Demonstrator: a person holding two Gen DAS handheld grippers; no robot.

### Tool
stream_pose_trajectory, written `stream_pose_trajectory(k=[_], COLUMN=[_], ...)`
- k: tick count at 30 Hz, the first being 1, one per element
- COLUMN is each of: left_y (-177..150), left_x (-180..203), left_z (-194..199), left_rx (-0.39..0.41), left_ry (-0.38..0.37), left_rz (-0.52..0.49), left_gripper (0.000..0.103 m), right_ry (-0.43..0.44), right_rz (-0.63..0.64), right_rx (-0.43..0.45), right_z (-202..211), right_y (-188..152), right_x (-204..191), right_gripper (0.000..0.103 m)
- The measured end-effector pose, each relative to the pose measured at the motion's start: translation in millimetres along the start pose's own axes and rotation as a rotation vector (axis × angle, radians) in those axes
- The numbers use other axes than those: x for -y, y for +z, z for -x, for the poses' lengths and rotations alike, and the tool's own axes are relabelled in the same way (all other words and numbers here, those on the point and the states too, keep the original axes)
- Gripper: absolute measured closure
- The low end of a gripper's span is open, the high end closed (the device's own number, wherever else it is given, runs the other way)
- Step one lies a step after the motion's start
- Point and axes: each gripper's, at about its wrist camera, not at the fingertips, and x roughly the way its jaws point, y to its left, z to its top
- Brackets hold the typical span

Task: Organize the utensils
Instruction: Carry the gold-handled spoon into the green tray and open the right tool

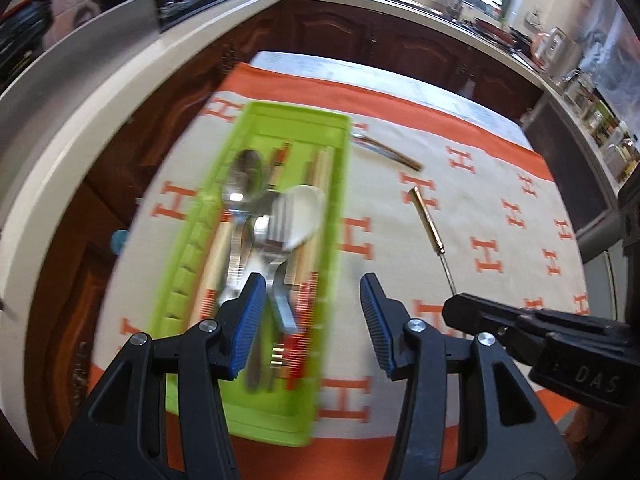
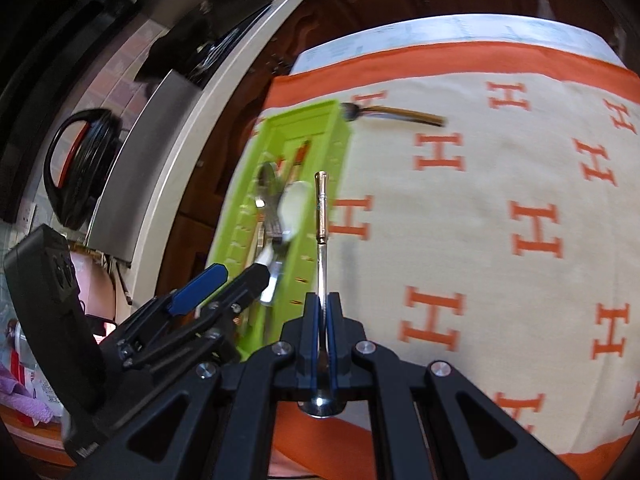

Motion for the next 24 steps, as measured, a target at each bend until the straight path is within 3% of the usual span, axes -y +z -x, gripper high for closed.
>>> stream_pose_trajectory(k=[11,24], left_y=[-1.9,-3.8], left_x=[-67.1,-69.4], left_z=[-7.8,-20.2], left_rx=[0.000,-0.018], left_ry=[0.037,0.028], left_rz=[0.067,0.059], left_gripper=[0.030,0.028], right_ry=[-0.037,-0.064], right_rz=[-0.003,-0.107], right_rx=[-0.023,-0.078], right_z=[-38.6,-72.8], right_y=[17.5,20.6], right_x=[-37.5,-32.7], right_gripper=[0.099,0.098])
